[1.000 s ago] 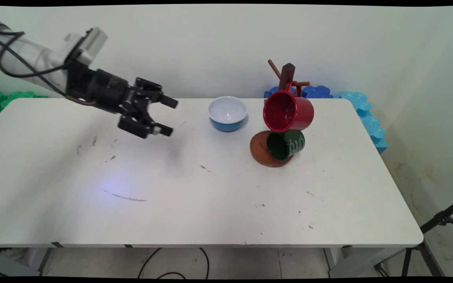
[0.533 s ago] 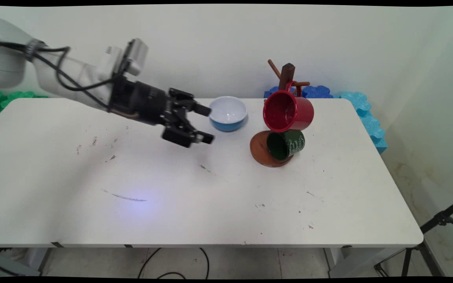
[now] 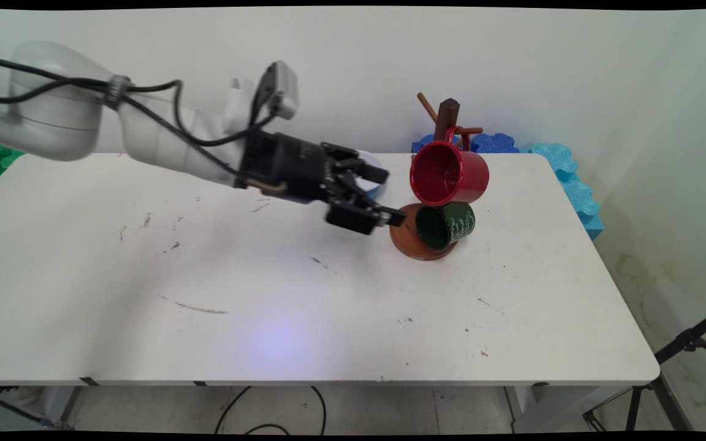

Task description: Pick up the red mug from the rack

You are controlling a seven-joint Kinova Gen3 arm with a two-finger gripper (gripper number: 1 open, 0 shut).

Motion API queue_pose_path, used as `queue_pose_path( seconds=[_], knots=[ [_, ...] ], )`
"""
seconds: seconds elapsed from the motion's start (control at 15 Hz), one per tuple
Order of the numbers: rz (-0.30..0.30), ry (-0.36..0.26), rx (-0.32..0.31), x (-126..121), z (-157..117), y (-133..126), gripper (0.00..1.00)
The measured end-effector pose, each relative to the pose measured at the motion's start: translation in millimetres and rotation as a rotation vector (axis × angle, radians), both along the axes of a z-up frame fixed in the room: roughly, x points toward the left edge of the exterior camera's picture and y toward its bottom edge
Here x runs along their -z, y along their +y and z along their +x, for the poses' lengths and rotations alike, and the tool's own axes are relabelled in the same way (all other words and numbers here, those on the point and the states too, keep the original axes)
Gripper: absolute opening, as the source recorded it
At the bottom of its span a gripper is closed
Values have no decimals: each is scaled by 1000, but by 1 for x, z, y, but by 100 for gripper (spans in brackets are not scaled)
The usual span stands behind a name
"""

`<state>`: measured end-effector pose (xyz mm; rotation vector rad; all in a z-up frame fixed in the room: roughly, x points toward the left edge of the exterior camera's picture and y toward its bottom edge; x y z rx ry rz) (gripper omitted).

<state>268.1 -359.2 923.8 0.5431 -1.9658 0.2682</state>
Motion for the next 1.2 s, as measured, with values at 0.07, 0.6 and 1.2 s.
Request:
queue_pose_path(
  seconds=[0.07, 0.6, 1.2],
  knots=[
    [-4, 2, -5, 0, -9, 0, 100],
    [-64, -56, -76, 5, -76, -19, 100],
    [-66, -129, -163, 17, -112, -33, 100]
  ],
)
